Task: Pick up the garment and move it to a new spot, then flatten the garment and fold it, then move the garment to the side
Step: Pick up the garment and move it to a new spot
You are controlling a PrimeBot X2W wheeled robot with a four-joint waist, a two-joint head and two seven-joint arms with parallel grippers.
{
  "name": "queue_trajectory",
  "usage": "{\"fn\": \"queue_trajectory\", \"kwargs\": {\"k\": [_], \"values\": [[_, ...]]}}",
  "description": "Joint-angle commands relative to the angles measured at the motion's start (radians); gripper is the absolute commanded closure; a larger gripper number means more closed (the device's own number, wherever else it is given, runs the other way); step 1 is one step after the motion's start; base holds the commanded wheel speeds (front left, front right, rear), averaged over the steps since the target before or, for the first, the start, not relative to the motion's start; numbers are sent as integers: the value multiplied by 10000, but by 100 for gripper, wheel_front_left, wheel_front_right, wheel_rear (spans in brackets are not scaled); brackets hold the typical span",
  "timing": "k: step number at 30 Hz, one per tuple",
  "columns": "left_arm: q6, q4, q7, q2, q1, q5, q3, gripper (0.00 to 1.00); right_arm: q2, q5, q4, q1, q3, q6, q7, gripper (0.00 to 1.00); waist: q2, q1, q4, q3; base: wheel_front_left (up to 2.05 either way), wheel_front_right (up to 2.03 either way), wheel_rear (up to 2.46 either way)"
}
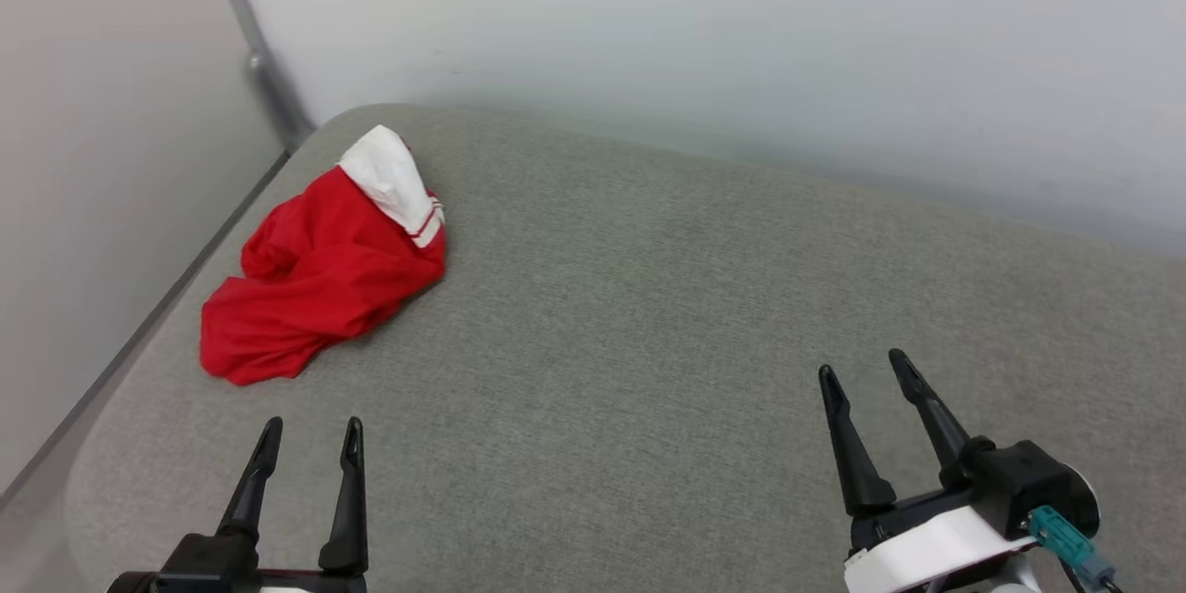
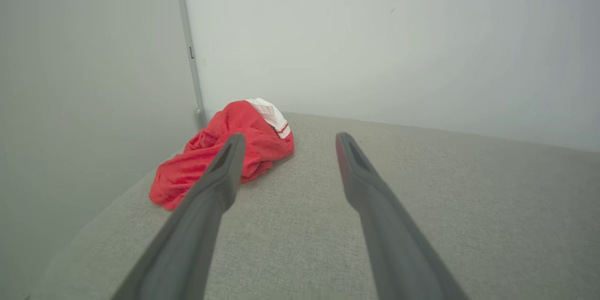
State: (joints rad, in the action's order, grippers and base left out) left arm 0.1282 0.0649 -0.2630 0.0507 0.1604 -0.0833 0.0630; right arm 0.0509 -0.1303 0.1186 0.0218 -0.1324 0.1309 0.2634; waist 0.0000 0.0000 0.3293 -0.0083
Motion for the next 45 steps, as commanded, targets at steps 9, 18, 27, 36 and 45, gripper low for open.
{"fn": "queue_trajectory", "kwargs": {"k": [9,18,27,36,45], "values": [[21,129,-28,-6,238,141,-29,0,-11,-153,38,-99,-299,-3,23,0,0,0,978,-266,0,0,0],[24,182,-28,3,329,180,-57,0,-11,-273,90,-177,-444,-3,21,0,0,0,1345,-411,0,0,0],[26,244,-28,85,375,39,-200,0,-11,-302,106,-195,-438,-3,21,0,0,0,1391,-409,0,0,0],[26,-95,-28,43,-34,-692,-310,0,-11,8,92,181,-431,-3,23,0,0,0,1028,337,0,0,0],[27,-726,-28,612,-2157,-1376,-182,0,-2,893,-514,1034,-122,-3,23,0,0,0,350,2526,0,0,0]]}}
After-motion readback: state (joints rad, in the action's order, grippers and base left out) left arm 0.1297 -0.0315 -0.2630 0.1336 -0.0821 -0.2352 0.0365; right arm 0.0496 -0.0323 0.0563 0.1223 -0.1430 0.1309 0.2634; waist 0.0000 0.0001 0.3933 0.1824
